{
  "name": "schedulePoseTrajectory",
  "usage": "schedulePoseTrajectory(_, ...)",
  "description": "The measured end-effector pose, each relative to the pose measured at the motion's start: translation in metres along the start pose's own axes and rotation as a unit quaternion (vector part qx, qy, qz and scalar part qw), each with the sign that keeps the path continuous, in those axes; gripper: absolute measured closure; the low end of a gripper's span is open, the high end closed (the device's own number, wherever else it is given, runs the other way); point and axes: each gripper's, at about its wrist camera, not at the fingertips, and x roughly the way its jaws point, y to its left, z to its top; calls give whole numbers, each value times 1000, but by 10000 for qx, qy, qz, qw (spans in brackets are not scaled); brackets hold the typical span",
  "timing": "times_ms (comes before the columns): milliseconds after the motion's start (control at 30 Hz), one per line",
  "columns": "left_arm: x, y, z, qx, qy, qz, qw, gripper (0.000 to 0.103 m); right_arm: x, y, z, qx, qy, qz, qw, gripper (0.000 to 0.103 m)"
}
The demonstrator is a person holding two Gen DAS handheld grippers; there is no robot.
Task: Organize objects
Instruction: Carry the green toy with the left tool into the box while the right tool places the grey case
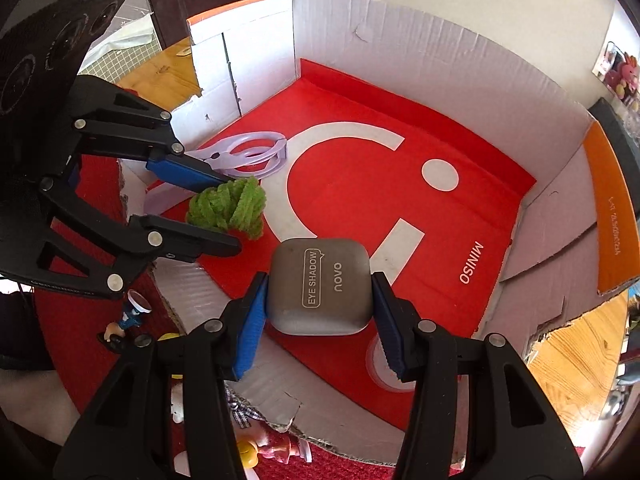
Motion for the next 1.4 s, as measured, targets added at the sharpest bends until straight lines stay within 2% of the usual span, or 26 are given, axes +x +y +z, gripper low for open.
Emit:
schedulePoseTrajectory(333, 10, -1, 0, 67, 172, -61, 9998, 71, 10, -3, 0, -115, 292, 132, 9994, 54)
schedulePoseTrajectory(1400, 10, 0, 2, 91, 190, -21, 9998, 70, 4, -13, -6, -145, 413, 198, 9988, 54)
